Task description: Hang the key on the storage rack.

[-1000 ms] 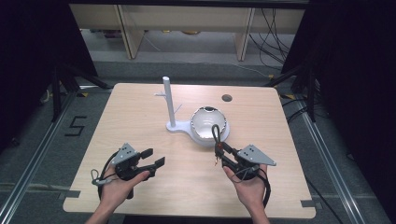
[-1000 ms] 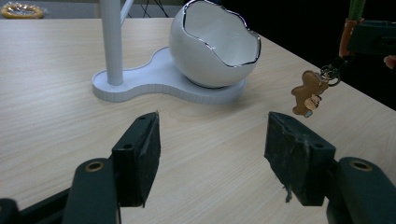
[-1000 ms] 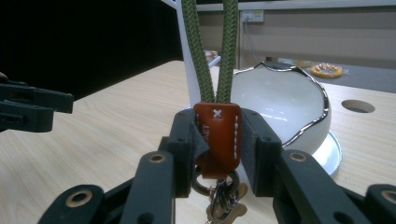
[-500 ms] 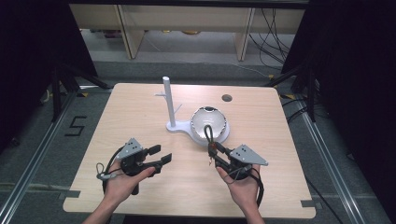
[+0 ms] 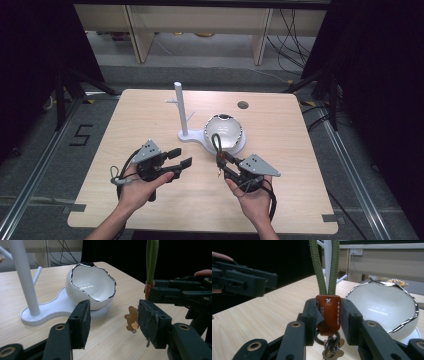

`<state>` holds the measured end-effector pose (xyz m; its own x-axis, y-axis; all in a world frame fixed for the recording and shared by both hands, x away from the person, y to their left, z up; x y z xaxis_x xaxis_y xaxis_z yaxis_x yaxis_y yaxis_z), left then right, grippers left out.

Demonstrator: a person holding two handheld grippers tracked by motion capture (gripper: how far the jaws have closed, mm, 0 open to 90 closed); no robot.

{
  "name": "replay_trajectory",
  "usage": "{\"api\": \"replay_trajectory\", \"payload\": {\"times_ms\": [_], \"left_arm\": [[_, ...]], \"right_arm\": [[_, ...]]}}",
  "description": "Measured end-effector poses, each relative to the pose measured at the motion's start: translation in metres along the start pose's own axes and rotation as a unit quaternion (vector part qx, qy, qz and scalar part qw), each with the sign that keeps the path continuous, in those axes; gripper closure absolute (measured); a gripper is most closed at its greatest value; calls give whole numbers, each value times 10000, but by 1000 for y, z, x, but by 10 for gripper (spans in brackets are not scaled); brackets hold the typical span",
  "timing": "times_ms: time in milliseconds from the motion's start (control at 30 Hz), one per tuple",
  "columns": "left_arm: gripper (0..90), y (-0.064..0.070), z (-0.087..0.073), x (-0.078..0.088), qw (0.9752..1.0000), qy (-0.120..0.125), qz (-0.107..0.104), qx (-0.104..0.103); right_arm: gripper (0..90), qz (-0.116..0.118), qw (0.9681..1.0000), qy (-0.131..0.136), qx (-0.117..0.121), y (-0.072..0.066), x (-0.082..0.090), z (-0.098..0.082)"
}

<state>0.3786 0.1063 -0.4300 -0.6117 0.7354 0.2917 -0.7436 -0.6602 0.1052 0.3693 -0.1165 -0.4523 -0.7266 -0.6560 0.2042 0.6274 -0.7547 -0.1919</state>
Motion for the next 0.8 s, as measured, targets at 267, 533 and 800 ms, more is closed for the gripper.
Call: {"api": "replay_trajectory", "payload": {"times_ms": [267, 533, 800], "left_arm": [[503, 7, 11, -12, 9999, 48, -158, -3], [541, 17, 17, -22, 9993, 23, -355, 76], [608, 23, 21, -32, 9988, 7, -471, 166]], "right_arm": [[686, 20, 10000, -31, 38, -5, -5, -1], [686, -13, 10000, -33, 73, -8, -6, -2], [686, 123, 9999, -59, 71, -13, -9, -3]]}}
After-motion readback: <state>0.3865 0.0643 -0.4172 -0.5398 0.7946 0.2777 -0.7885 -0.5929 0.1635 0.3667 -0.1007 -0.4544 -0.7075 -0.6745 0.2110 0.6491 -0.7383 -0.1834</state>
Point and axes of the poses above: each handheld gripper's, and its own axes: x roughly backward along the jaws, z roughly out of its top, y roughly to its right, the point moved 4 cm from there along -x, roughly forward along the jaws, and after that the axes turned 7 degrees about -x, right-handed, at the moved point
